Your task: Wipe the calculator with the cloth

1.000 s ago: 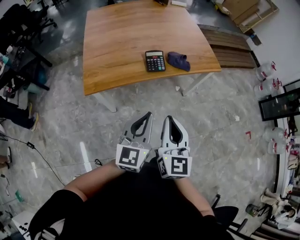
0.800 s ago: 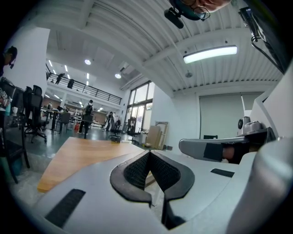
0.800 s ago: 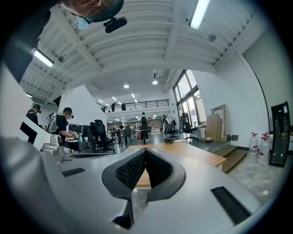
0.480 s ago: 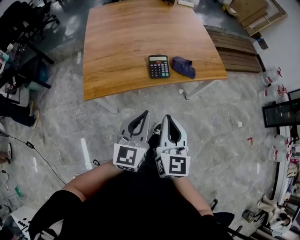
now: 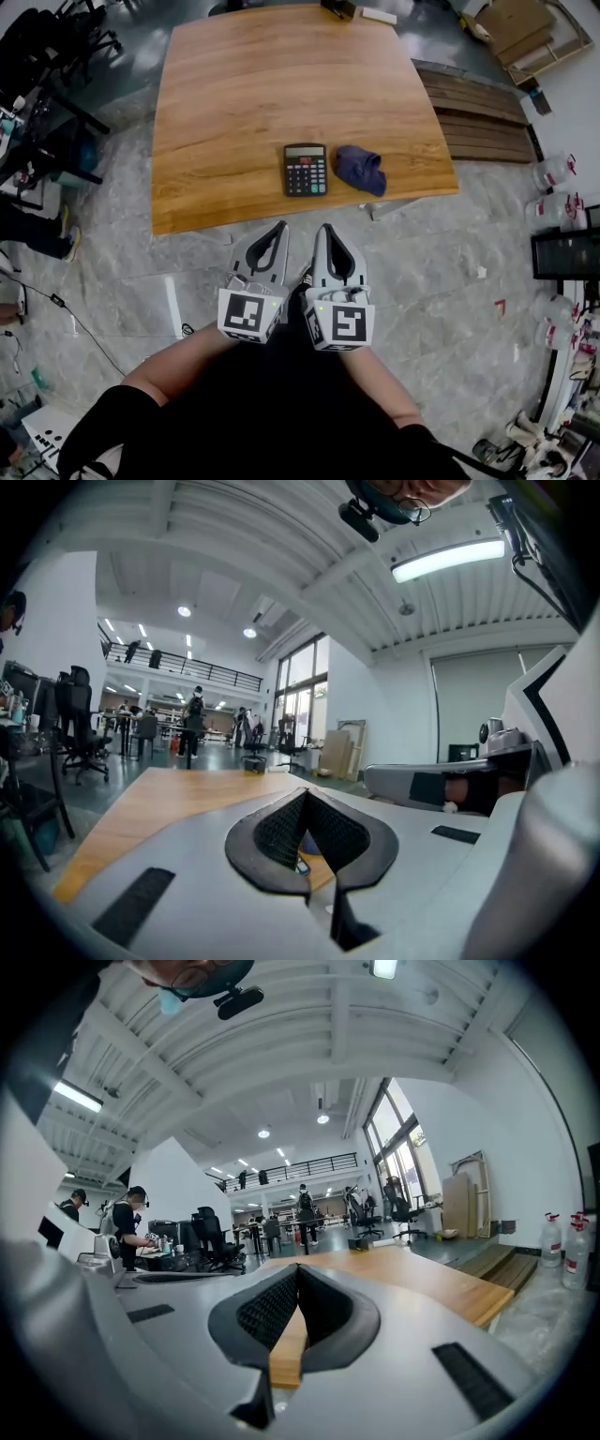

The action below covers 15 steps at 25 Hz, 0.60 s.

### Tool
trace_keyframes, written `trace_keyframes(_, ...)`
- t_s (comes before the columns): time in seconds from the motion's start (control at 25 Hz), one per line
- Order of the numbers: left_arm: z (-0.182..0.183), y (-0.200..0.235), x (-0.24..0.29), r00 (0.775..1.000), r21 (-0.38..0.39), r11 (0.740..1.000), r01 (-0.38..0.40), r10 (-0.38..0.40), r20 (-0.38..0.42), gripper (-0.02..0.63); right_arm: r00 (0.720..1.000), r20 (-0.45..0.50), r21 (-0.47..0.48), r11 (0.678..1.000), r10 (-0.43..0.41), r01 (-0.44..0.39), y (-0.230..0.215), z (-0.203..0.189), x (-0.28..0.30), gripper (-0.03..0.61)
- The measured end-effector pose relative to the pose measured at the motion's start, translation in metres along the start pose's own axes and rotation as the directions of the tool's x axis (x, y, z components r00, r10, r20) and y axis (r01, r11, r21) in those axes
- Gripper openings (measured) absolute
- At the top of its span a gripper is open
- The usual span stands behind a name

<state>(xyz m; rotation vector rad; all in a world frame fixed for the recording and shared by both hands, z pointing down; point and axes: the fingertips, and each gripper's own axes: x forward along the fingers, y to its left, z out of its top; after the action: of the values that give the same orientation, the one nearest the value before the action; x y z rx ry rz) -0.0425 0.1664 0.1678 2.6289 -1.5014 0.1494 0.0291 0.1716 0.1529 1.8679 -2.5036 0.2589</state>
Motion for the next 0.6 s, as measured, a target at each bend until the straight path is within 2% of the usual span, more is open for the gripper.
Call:
trace_keyframes(0.32,0.011,0.005,0.105,0.998,0.001,0.999,-0.050,0.050,-0.026,0.006,0.999,-0.007,0.028,0.999,0.036,-0.036,-0.080,0.015,0.081,0.015)
trace_keyframes(0.6,0.017,0.020,0.137,0.995,0.009,0.996,-0.091,0.091,-0.046,0.006,0.999,-0.015,0.027,0.999,0.047,-0.046,-0.103,0.020,0.118,0.015)
